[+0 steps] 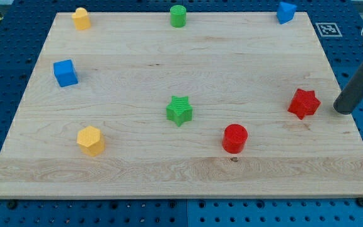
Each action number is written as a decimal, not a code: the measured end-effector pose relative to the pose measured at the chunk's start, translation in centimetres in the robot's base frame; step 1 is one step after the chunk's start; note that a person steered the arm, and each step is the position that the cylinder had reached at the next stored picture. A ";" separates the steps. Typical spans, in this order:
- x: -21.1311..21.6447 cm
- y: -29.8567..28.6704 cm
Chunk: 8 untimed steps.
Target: Place the red star to the right of the red circle
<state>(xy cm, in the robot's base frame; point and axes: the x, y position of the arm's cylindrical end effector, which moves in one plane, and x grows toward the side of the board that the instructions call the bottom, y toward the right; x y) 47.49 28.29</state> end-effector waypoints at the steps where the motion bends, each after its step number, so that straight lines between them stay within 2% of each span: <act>1: 0.5 -1.0; 2: 1.1 -2.7; 4: -1.3 0.6; 5: -2.7 -0.5; 8: -2.5 -2.6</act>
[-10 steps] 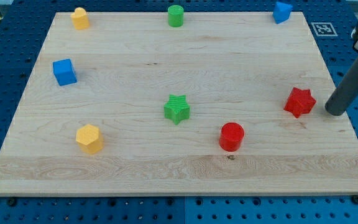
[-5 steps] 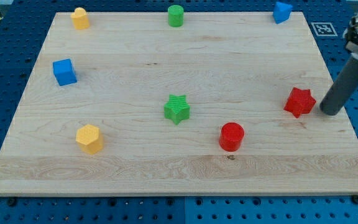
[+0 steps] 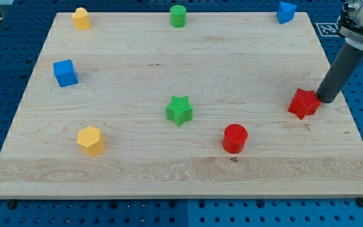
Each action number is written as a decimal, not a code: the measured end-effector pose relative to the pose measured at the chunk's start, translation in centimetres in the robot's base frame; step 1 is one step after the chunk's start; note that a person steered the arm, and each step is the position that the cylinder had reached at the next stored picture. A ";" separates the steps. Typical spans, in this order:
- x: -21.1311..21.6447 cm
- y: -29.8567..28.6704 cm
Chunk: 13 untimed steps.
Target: Place the red star to the right of the red circle
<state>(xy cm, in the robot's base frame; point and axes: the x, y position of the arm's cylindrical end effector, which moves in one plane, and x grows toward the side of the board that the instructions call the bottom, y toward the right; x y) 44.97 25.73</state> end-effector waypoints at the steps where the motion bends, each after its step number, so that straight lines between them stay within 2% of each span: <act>1: 0.0 -2.1; 5: 1.8 -7.8; 8: 3.3 -7.6; 13: 4.6 -11.7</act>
